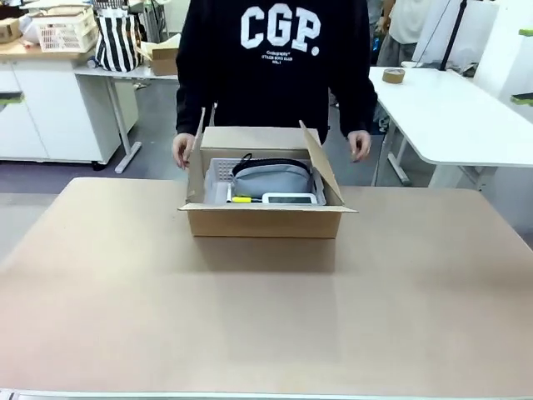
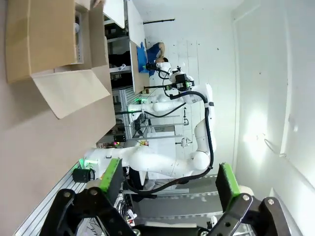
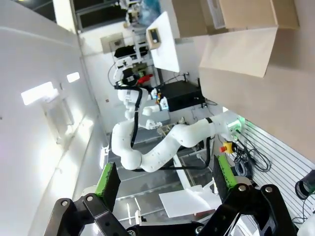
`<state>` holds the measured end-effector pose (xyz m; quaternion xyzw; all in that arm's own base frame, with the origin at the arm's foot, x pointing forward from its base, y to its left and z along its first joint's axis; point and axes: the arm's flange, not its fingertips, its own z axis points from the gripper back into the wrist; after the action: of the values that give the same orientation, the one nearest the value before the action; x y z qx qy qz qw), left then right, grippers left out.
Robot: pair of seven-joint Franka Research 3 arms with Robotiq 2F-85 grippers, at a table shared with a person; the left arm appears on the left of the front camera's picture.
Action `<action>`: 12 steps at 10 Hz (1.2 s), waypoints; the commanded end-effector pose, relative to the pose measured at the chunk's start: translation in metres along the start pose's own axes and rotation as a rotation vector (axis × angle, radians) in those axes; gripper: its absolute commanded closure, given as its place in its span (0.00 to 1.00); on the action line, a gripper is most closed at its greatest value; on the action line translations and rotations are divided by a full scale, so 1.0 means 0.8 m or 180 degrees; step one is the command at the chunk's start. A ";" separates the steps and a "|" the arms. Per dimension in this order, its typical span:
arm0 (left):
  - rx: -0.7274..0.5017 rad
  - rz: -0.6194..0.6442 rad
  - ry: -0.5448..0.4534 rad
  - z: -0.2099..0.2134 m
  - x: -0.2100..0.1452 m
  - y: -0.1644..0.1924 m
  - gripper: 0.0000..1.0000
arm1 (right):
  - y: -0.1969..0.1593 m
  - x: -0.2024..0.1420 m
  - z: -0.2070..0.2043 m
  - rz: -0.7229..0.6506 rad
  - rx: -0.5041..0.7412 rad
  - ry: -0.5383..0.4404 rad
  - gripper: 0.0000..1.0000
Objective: Pack the gift set into the box.
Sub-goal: Lift both hands away from the flaps of the Package Box, then press and hold the closed box until the human finishes sealing it.
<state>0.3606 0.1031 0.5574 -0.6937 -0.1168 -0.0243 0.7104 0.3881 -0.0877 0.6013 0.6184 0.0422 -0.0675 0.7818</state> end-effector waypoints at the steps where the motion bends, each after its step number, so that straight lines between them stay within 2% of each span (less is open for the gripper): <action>1: -0.0103 0.0005 -0.0033 -0.002 -0.008 -0.001 0.00 | -0.005 -0.001 0.005 -0.0079 -0.0008 -0.0073 0.00; 12: -0.0103 0.0005 -0.0033 -0.002 -0.008 -0.001 0.00 | -0.005 -0.001 0.005 -0.0079 -0.0008 -0.0073 0.00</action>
<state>0.3564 0.1017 0.5546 -0.6949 -0.1158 -0.0214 0.7094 0.3877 -0.0948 0.5978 0.6186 0.0402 -0.0773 0.7809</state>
